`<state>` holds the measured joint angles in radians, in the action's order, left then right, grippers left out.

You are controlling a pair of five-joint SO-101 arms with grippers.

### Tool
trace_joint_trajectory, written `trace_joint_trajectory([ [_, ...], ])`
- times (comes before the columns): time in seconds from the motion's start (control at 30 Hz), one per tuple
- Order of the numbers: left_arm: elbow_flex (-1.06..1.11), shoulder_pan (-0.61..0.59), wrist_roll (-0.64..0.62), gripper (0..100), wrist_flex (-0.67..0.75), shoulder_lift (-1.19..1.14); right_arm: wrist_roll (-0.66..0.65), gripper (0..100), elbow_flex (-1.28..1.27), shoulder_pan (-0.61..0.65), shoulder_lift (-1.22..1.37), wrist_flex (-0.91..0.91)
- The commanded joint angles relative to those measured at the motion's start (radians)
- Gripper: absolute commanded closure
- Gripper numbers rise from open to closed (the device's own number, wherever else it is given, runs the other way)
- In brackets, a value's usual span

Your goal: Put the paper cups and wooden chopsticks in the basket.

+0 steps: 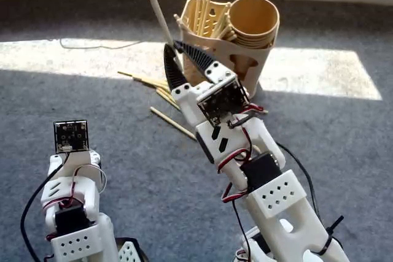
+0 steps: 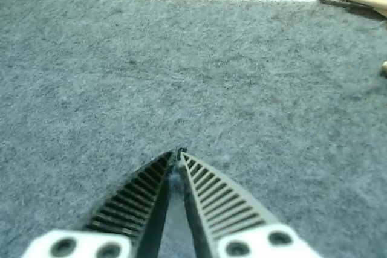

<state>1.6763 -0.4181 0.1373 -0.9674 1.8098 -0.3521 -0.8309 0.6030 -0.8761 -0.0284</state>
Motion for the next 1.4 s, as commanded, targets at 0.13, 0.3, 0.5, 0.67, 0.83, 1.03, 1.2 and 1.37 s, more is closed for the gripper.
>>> trace_joint_trajectory([
  [0.13,0.018,-0.005,0.005,99,0.014,0.005,-0.037,99.5,0.005,-0.093,-0.019,-0.163],
  [0.3,0.018,-0.005,0.005,99,0.014,0.005,-0.035,99.5,0.005,-0.142,0.125,-0.366],
  [0.5,0.018,-0.005,0.005,99,0.014,0.005,-0.035,99.5,0.015,-0.188,0.348,-0.556],
  [0.67,0.018,-0.005,0.005,99,0.014,0.005,-0.035,99.5,0.018,-0.189,0.493,-0.627],
  [0.83,0.018,-0.005,0.005,99,0.014,0.005,-0.034,99.5,0.018,-0.188,0.587,-0.699],
  [1.03,0.018,-0.005,0.005,99,0.014,0.005,-0.034,99.5,0.016,-0.191,0.601,-0.697],
  [1.2,0.018,-0.005,0.005,99,0.014,0.005,-0.034,99.5,0.036,-0.193,0.601,-0.699],
  [1.37,0.018,-0.005,0.005,99,0.014,0.005,-0.018,99.5,0.090,-0.229,0.601,-0.699],
])
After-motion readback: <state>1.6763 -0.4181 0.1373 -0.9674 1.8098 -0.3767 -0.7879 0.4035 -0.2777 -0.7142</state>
